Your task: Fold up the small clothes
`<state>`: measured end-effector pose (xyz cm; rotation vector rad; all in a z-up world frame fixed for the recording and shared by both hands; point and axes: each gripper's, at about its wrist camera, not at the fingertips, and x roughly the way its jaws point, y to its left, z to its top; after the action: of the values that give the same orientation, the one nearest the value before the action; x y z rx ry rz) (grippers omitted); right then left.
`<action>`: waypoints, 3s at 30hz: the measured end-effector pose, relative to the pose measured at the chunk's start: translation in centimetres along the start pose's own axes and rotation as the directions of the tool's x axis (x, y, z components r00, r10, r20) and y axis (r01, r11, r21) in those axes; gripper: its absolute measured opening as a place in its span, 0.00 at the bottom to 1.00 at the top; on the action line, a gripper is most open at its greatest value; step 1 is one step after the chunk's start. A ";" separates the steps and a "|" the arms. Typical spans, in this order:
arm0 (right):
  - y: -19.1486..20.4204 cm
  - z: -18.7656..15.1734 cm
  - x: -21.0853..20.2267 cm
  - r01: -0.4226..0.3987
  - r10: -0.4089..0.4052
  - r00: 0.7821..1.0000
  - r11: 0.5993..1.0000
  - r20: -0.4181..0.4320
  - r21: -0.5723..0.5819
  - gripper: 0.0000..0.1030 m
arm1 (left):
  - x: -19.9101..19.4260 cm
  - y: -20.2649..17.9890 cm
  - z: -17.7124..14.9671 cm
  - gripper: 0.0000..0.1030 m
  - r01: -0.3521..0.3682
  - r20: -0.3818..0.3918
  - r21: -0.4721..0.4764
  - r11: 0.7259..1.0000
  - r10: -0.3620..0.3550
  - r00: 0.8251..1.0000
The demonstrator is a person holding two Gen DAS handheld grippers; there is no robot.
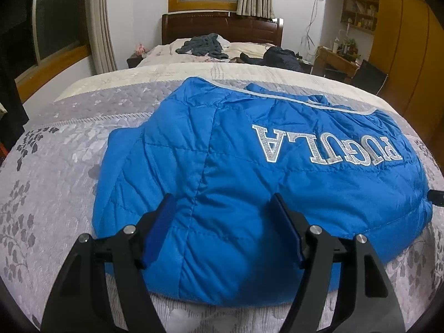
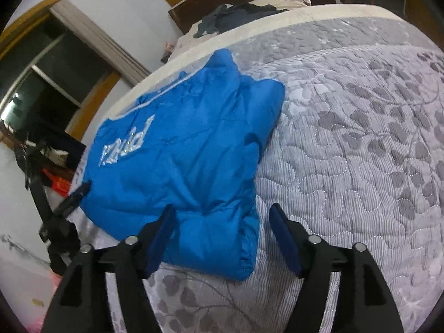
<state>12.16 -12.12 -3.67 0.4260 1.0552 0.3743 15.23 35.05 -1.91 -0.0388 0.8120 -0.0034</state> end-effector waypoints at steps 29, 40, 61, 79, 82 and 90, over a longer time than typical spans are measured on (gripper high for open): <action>0.4 2.4 4.5 -0.097 0.097 0.994 0.995 -0.054 0.001 0.84 | -0.8 -0.5 0.1 0.68 -0.004 0.010 0.003 1.000 0.004 1.000; 0.5 2.3 4.5 -0.108 0.108 0.992 0.994 -0.069 0.006 0.81 | -0.7 -0.6 0.3 0.70 0.000 0.003 0.013 1.000 0.000 1.000; -0.6 2.9 5.2 -0.172 0.177 0.981 0.983 -0.078 0.066 0.63 | 3.3 -2.6 2.4 0.72 0.142 -0.089 0.059 0.988 -0.137 0.987; 9.9 5.9 -0.1 -0.005 -0.002 0.999 0.991 -0.049 -0.133 0.25 | 4.2 -3.6 2.4 0.73 0.109 -0.102 0.093 0.990 -0.099 0.990; 12.9 6.8 -0.6 0.033 -0.042 0.998 0.982 -0.046 -0.188 0.24 | 3.5 -3.0 2.8 0.72 0.146 -0.107 0.058 0.988 -0.139 0.984; 21.1 7.9 0.5 0.114 -0.138 0.990 0.929 -0.044 -0.353 0.24 | -1.4 1.6 5.8 0.72 0.227 0.002 -0.046 0.973 -0.227 0.974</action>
<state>17.54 4.96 9.96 0.0257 1.0501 0.4546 18.48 36.85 3.02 -0.1756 0.8071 -0.2013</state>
